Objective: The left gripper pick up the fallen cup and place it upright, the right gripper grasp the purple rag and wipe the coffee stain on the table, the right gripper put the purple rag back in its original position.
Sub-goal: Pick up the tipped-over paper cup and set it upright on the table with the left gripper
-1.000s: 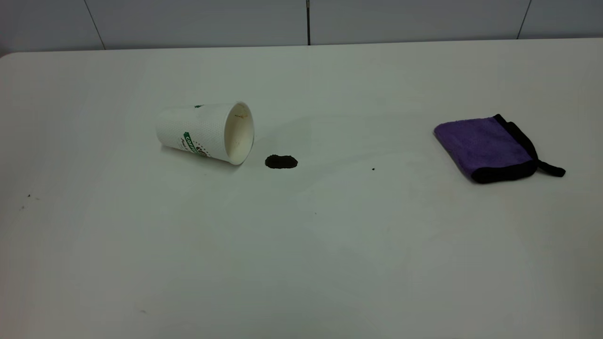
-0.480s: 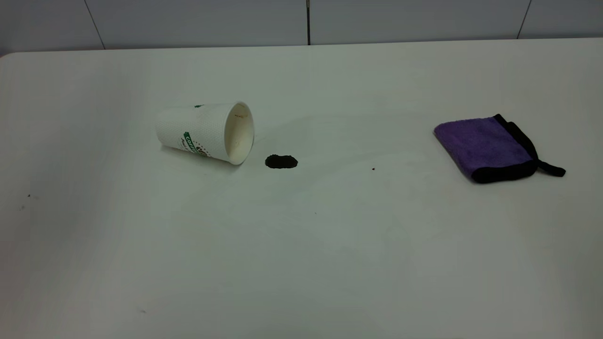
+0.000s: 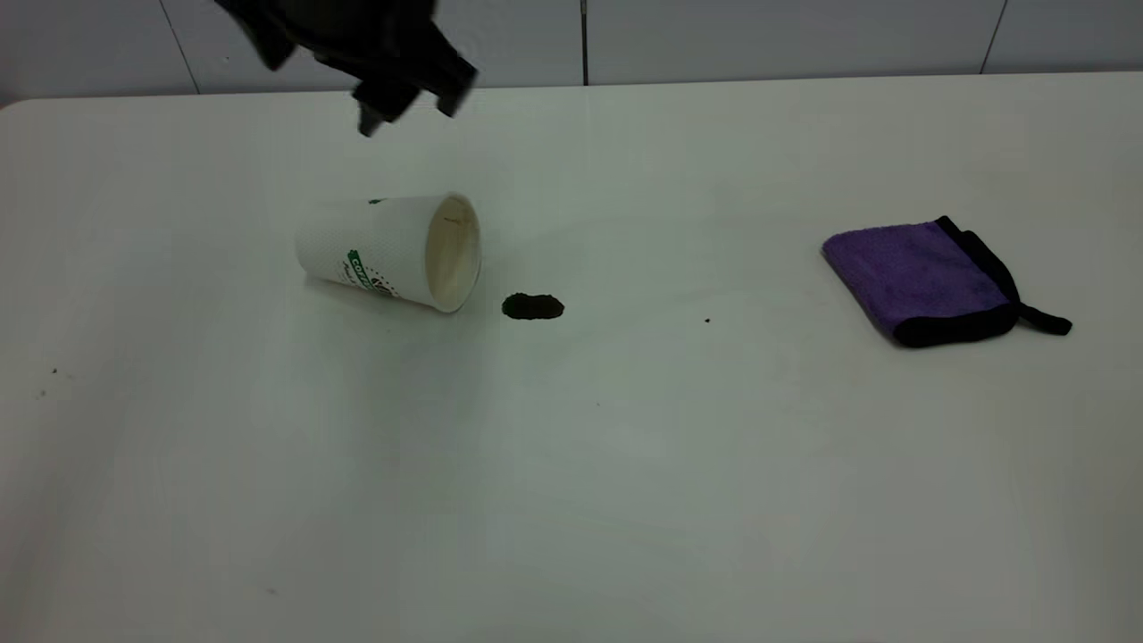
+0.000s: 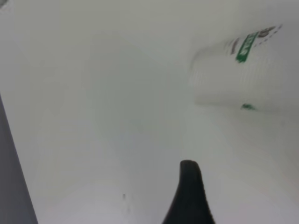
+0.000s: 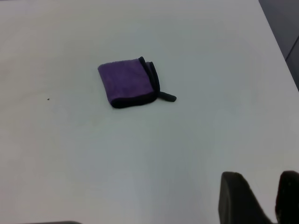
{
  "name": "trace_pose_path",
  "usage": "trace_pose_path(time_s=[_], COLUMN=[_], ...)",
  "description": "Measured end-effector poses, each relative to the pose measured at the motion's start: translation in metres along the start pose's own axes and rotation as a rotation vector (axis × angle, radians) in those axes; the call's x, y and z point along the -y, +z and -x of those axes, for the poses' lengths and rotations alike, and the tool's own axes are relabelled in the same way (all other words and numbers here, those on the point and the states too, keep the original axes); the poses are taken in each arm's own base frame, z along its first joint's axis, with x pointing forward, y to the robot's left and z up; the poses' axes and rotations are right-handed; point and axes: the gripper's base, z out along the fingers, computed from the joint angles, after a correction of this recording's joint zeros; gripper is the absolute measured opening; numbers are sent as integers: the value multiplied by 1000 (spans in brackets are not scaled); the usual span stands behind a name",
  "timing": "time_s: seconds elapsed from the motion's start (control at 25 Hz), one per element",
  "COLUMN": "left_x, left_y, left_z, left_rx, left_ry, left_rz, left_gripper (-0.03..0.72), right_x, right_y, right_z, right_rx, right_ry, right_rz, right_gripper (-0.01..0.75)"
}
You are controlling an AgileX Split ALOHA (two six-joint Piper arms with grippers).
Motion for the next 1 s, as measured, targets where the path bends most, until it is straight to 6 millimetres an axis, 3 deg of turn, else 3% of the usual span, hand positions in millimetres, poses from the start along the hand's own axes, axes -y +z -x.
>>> trace_pose_path(time_s=[0.2,0.44,0.76,1.0], left_x=[41,64,80,68], left_y=[33,67,99,119], left_z=[14,16,7,3], left_rx=[-4,-13,-8,-36], left_ry=[76,127,170,151], left_rz=[20,63,119,125], left_gripper=[634,620,593,571], right_x=[0,0,0,0], right_y=[0,0,0,0], right_z=[0,0,0,0], right_rx=[0,0,0,0], right_ry=[0,0,0,0], right_rz=[0,0,0,0], right_gripper=[238,238,238,238])
